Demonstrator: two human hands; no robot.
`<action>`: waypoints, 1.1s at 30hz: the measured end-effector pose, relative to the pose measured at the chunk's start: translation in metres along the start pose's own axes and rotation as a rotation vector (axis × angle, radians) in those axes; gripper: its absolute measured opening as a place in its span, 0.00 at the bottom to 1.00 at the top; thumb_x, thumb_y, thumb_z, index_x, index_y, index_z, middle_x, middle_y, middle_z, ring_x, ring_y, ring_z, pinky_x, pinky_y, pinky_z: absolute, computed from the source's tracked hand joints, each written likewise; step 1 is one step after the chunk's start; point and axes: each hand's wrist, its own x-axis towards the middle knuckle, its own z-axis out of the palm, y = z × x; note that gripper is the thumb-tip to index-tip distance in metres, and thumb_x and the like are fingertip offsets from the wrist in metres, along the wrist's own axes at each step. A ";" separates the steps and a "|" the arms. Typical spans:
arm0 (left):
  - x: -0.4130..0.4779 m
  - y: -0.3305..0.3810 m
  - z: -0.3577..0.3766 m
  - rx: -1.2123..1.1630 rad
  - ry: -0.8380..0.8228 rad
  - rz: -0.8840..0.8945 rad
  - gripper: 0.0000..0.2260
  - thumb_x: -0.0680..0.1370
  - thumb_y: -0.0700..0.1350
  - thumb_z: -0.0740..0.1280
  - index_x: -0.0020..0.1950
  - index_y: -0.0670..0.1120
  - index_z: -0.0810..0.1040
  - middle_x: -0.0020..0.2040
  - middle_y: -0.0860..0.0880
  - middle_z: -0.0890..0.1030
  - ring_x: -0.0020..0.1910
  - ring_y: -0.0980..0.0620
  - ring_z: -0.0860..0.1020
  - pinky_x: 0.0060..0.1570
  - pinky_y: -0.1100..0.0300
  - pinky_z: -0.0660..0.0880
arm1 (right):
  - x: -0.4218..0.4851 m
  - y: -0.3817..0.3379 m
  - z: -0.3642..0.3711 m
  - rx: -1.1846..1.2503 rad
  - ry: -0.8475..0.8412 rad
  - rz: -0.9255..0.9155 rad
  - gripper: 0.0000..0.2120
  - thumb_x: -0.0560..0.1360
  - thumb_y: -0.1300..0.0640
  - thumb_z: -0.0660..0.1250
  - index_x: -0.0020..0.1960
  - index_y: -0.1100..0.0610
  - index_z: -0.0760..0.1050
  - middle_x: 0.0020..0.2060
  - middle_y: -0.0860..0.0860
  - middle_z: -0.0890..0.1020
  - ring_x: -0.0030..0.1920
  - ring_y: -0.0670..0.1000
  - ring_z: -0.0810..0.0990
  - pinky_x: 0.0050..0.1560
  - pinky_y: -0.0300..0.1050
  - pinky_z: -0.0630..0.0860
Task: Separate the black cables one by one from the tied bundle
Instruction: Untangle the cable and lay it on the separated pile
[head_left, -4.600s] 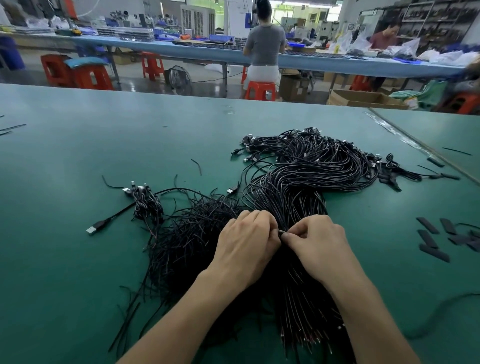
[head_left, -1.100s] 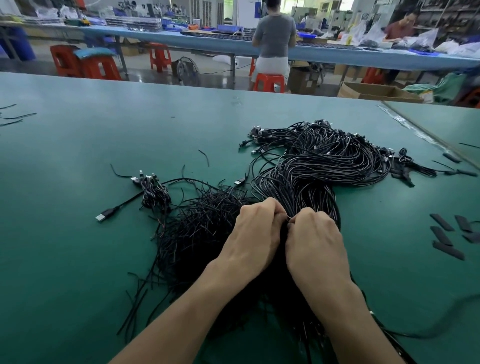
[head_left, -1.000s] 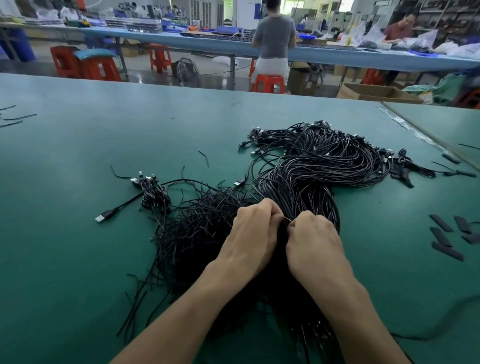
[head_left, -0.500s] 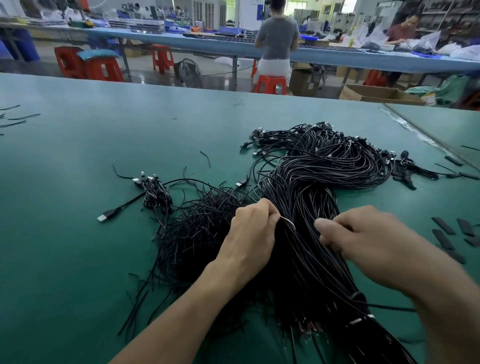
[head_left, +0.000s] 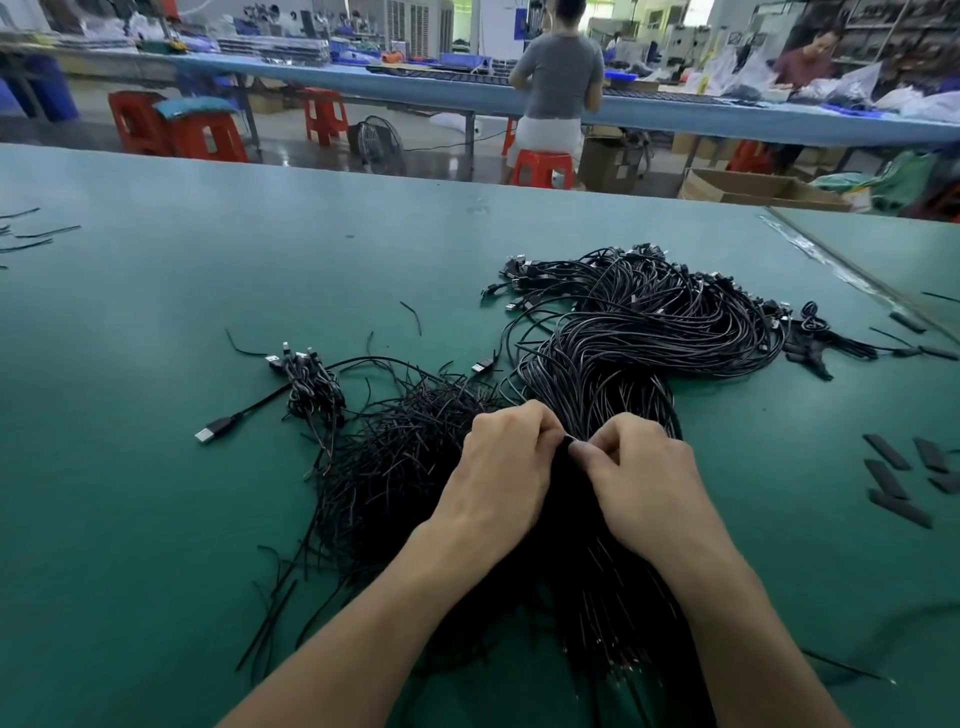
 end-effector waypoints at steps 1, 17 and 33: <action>0.000 0.000 0.000 -0.001 0.003 -0.006 0.06 0.82 0.45 0.64 0.48 0.49 0.80 0.45 0.51 0.82 0.46 0.50 0.79 0.49 0.50 0.77 | 0.000 -0.001 -0.006 0.044 -0.025 -0.024 0.10 0.78 0.49 0.68 0.40 0.52 0.75 0.39 0.49 0.80 0.39 0.48 0.76 0.36 0.44 0.68; 0.000 -0.004 0.001 -0.025 -0.001 -0.003 0.06 0.81 0.45 0.65 0.47 0.50 0.80 0.43 0.52 0.82 0.44 0.51 0.79 0.48 0.53 0.77 | -0.011 -0.011 -0.038 -0.317 -0.175 -0.018 0.10 0.79 0.49 0.60 0.49 0.49 0.79 0.48 0.52 0.81 0.48 0.54 0.79 0.53 0.52 0.79; -0.002 -0.002 0.001 -0.016 0.007 0.003 0.06 0.81 0.45 0.66 0.47 0.49 0.81 0.42 0.52 0.83 0.42 0.53 0.80 0.47 0.54 0.78 | -0.020 -0.018 -0.004 -0.335 0.006 -0.075 0.10 0.81 0.49 0.60 0.52 0.56 0.74 0.49 0.56 0.76 0.48 0.59 0.76 0.44 0.48 0.70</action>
